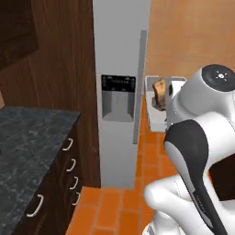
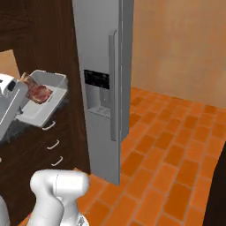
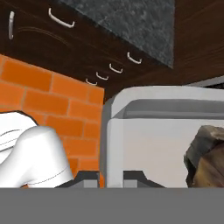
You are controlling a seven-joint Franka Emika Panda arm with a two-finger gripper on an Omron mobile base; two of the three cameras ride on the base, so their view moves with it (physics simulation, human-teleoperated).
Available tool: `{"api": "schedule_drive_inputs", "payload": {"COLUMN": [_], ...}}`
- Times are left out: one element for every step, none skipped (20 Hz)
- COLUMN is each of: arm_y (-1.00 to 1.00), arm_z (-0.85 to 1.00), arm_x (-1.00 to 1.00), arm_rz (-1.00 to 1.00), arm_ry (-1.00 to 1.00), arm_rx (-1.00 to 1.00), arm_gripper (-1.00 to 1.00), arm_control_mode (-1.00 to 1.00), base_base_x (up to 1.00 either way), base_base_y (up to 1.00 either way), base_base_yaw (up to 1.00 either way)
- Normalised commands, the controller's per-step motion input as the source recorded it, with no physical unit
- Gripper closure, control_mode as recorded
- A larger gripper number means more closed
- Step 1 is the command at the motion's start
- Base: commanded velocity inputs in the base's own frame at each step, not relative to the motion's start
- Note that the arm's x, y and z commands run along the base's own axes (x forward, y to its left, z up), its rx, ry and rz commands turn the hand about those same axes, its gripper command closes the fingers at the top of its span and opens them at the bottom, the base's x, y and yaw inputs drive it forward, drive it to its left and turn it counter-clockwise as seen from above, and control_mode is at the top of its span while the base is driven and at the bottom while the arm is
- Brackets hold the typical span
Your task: Take the meat container that has the steak and place it on the second highest rack of the freezer. Then take the vegetable container that has the lemon and garlic and place it on the highest rack of the freezer.
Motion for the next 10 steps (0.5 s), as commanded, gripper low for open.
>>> {"api": "schedule_drive_inputs", "payload": {"arm_y": [0.0,0.0,0.0,0.0,0.0,0.0,0.0,0.0,0.0,0.0], "arm_z": [0.0,0.0,0.0,0.0,0.0,0.0,0.0,0.0,0.0,0.0], "arm_x": [0.0,0.0,0.0,0.0,0.0,0.0,0.0,0.0,0.0,0.0], "arm_rz": [0.0,0.0,0.0,0.0,0.0,0.0,0.0,0.0,0.0,0.0], "arm_ry": [0.0,0.0,0.0,0.0,0.0,0.0,0.0,0.0,0.0,0.0], "arm_rx": [0.0,0.0,0.0,0.0,0.0,0.0,0.0,0.0,0.0,0.0], "arm_gripper": [1.0,1.0,1.0,1.0,1.0,1.0,1.0,1.0,1.0,1.0], "arm_control_mode": [1.0,1.0,1.0,1.0,1.0,1.0,1.0,1.0,1.0,1.0], "base_base_x": [0.03,0.14,0.19,0.29,0.37,0.51,0.59,0.73,0.87,1.0], "base_base_y": [-0.49,-0.49,-0.57,-0.65,-0.71,-0.71,-0.68,-0.61,-0.39,-0.29], "base_base_yaw": [-0.75,-0.7,-0.66,-0.61,-0.56,-0.5,-0.46,-0.41,-0.33,-0.22]}}
